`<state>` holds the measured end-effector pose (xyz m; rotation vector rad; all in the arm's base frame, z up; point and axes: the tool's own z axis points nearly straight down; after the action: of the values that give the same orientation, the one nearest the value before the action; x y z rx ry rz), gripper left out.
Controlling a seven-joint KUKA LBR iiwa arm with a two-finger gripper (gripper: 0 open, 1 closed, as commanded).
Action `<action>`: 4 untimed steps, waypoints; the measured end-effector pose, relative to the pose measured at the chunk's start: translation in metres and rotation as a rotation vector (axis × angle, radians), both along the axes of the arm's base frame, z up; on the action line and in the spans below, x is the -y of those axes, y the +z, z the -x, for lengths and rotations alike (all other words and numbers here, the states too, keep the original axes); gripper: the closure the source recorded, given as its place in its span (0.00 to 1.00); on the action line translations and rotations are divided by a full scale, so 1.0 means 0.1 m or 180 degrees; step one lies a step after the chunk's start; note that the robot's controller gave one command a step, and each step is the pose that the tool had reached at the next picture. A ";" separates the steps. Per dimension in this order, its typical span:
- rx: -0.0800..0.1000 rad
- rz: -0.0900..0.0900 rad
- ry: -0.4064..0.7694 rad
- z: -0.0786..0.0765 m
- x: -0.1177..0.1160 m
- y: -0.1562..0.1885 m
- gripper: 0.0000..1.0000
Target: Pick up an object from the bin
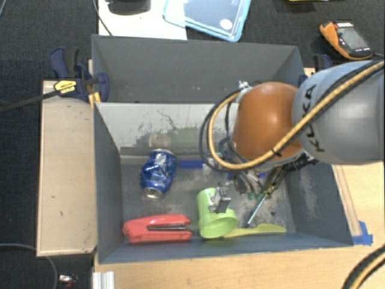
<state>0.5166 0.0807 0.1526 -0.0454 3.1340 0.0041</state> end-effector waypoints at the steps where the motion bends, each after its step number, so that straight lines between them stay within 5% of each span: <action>1: 0.0012 0.0001 0.0065 0.04 -0.35 -0.04 0.00; 2: 0.0004 -0.0013 0.0024 -0.07 -0.37 -0.17 0.00; 4: 0.0013 -0.0004 -0.0240 -0.43 -0.18 0.10 0.00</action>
Offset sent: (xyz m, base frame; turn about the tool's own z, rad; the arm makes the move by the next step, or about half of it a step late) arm 0.0223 -0.0270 -0.0321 0.0552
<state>0.5598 0.0986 0.1624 0.0727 3.1294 0.0053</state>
